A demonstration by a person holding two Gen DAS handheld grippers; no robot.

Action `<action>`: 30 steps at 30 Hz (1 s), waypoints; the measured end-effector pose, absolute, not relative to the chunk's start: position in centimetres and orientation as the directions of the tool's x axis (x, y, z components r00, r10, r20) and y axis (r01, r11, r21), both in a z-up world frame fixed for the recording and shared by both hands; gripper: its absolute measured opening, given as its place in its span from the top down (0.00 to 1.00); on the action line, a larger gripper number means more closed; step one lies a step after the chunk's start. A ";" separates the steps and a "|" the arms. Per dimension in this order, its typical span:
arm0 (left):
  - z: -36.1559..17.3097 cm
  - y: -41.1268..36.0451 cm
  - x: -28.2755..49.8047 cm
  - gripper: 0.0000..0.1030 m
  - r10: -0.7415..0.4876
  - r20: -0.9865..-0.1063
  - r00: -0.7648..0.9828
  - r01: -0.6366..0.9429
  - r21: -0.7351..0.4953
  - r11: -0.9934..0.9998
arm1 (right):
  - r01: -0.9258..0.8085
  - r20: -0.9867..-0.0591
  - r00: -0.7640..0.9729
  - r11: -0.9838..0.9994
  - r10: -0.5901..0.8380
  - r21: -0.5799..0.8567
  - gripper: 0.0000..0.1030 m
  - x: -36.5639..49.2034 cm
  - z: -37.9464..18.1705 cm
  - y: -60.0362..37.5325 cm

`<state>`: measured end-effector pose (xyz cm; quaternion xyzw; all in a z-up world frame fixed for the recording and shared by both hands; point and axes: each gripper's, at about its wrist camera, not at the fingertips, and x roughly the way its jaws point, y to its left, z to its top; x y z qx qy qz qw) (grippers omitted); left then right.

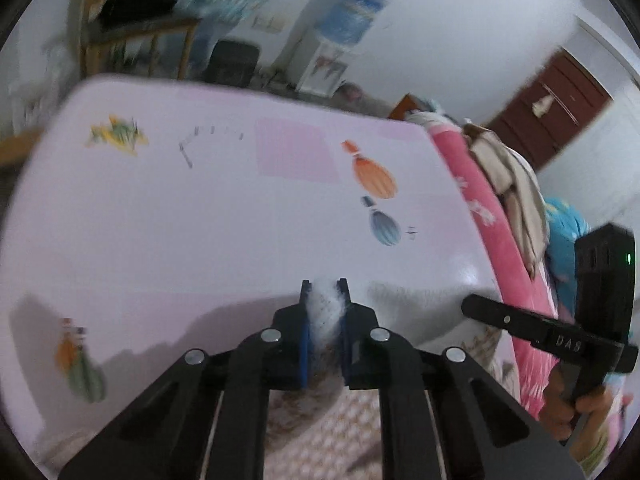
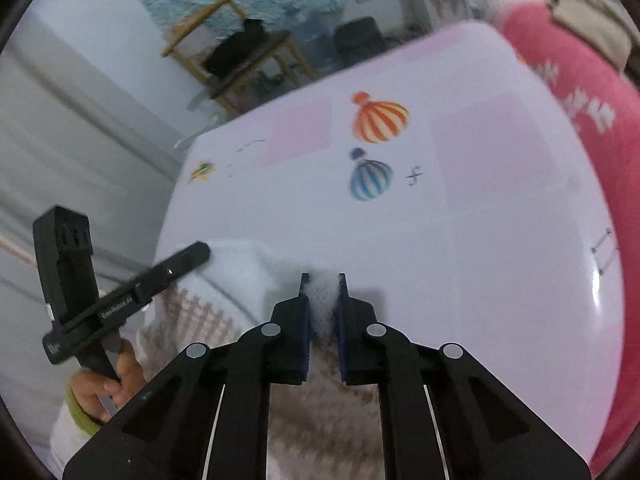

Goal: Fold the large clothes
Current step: 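Lift the coat edge with the left tool and fold it over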

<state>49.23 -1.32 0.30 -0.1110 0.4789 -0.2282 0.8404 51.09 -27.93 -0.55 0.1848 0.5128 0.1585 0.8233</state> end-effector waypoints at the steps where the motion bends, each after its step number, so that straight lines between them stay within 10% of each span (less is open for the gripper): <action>1: 1.3 -1.1 48.1 0.89 -0.490 -0.748 0.446 0.303 -0.389 0.870 | -0.092 -0.781 0.429 0.882 0.454 0.462 0.91 50.2 0.1 -27.8; 14: 2.6 -0.1 32.2 0.88 -0.421 -0.765 0.488 0.535 -0.119 0.836 | -0.340 -0.704 0.448 0.834 0.551 0.435 0.57 39.4 6.7 -25.8; 30: 3.5 5.3 30.9 0.77 -0.652 -0.588 0.480 0.519 -0.409 0.751 | -0.323 -0.818 0.265 0.847 0.510 0.423 0.73 40.6 -3.8 -18.8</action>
